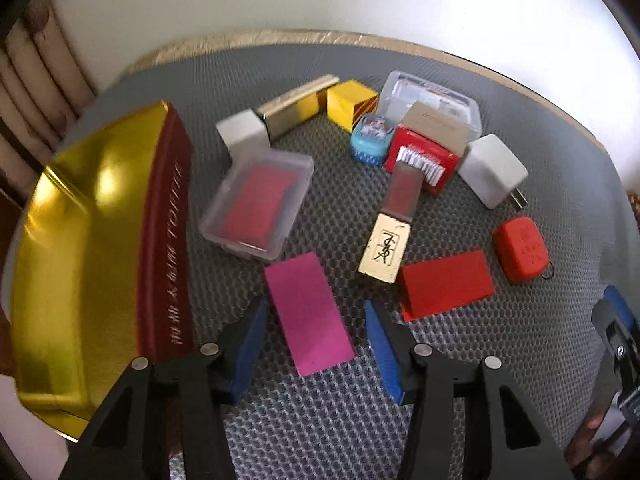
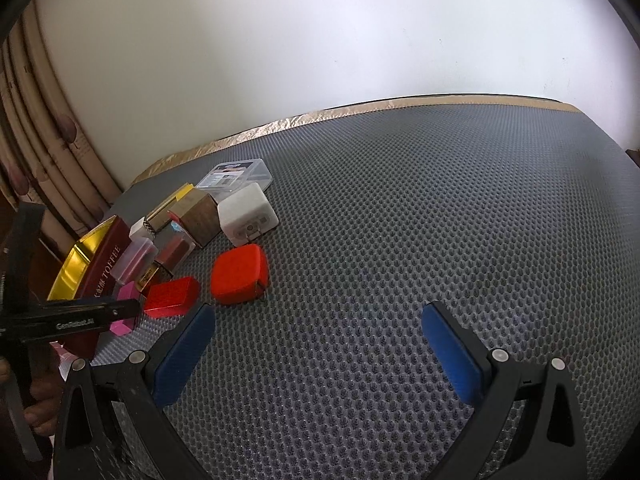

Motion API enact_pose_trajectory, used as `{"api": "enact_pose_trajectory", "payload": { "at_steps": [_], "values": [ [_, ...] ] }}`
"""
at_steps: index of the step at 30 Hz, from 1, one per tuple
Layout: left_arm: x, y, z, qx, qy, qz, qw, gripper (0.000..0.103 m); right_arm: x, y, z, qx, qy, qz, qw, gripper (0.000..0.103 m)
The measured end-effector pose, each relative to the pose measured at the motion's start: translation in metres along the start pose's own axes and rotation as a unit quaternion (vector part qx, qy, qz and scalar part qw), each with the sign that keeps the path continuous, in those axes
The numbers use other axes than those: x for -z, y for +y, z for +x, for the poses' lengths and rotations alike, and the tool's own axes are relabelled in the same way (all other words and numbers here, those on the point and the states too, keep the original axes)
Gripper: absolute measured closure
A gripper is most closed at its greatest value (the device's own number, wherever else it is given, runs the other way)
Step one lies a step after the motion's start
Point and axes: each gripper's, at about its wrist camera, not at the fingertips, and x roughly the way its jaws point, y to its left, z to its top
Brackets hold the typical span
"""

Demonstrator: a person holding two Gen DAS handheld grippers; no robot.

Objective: Organize rigid objects
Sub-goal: 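Close the left tool on the pink eraser and lift it, then carry the pink eraser into the gold tin with left tool while right tool grasps red block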

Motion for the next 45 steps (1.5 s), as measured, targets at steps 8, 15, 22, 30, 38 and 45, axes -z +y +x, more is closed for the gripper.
{"api": "enact_pose_trajectory", "payload": {
  "at_steps": [8,15,22,30,38,45],
  "values": [
    [-0.007,0.011,0.007,0.017,-0.013,-0.017,0.9996,0.06,0.0,-0.003,0.002,-0.004,0.004,0.006,1.0,0.0],
    [0.0,0.022,0.003,0.056,-0.03,-0.034,0.9974,0.073,0.0,-0.005,0.004,-0.008,0.009,0.014,1.0,0.0],
    [0.022,0.017,-0.02,0.071,-0.05,-0.023,0.996,0.073,-0.003,0.007,0.004,-0.05,0.022,-0.031,0.998,0.0],
    [0.039,0.023,-0.053,0.082,-0.068,-0.037,0.9937,0.073,-0.016,0.088,-0.004,-0.112,0.041,-0.193,0.974,0.0],
    [0.053,0.049,-0.083,0.07,-0.092,-0.048,0.9921,0.073,-0.01,0.125,0.037,-0.09,0.084,-0.173,0.977,0.0],
    [0.05,0.07,-0.088,0.073,-0.091,-0.066,0.991,0.073,-0.007,0.138,0.065,-0.038,0.094,-0.166,0.981,0.0]
  ]
}}
